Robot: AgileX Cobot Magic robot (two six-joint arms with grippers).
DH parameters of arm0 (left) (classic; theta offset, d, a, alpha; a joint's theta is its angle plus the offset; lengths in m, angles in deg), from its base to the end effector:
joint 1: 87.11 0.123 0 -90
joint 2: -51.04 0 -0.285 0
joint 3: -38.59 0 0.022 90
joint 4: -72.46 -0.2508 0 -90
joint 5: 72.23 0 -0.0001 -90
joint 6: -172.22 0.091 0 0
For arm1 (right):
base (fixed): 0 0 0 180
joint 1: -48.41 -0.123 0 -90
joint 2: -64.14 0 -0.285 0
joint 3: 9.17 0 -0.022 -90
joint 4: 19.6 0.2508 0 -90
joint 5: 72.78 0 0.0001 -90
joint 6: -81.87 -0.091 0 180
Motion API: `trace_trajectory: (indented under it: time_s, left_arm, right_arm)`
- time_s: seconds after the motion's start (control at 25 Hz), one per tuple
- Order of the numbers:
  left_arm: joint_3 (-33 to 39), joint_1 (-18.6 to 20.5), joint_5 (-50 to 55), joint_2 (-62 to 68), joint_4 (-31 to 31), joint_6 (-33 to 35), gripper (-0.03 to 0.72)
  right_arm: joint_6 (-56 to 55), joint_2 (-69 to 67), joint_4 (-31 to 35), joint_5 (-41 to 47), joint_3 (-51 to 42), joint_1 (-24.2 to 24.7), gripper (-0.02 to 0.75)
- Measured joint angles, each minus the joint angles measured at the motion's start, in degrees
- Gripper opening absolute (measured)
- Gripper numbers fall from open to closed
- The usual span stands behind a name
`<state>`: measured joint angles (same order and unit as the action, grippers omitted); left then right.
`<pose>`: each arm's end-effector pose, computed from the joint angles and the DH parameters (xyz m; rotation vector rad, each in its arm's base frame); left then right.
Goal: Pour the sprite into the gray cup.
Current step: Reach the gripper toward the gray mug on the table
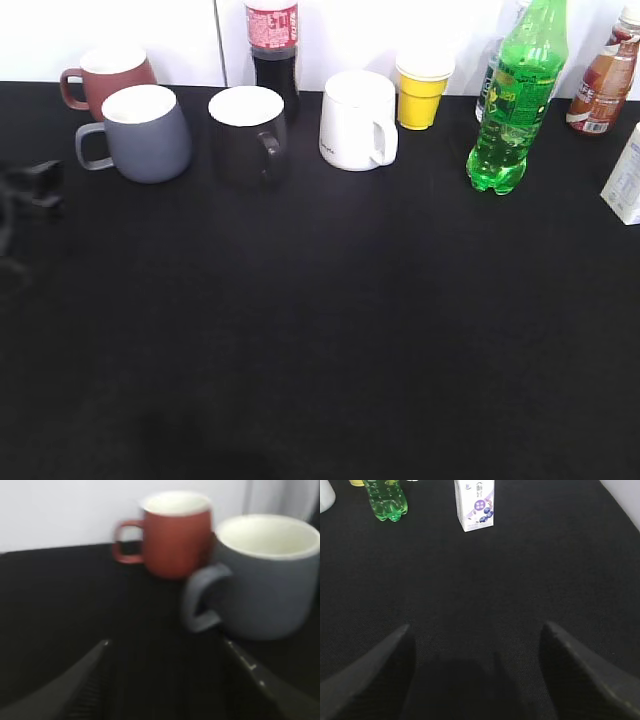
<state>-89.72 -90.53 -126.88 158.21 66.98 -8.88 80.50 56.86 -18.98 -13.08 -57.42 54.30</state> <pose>0.2821 -0.0240 0.1468 0.1424 1.8155 -0.0876 -0.0060 0.0015 0.2803 0.1269 2.0073 -0.0374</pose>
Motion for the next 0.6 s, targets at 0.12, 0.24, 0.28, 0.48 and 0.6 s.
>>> trace_trajectory:
  time_s: [0.12,0.24,0.28,0.48,0.6]
  left_arm:
    - [-5.4,0.0,-0.8,6.2,-0.5,-0.9,0.426]
    - [-10.9,0.0,-0.7,10.5,-2.9,-2.5,0.418]
    - [-12.4,0.0,-0.6,11.7,-3.0,-2.5,0.412]
    - [-22.1,0.0,1.6,18.4,-3.5,-2.5,0.251]
    - [-27.2,0.0,3.5,21.5,-3.5,-2.5,0.198]
  right_arm:
    - [0.0,0.0,0.0,0.0,0.0,0.0,0.586]
    - [0.0,0.0,0.0,0.0,0.0,0.0,0.586]
    - [0.0,0.0,0.0,0.0,0.0,0.0,0.585]
    - [0.0,0.0,0.0,0.0,0.0,0.0,0.585]
    - [0.0,0.0,0.0,0.0,0.0,0.0,0.585]
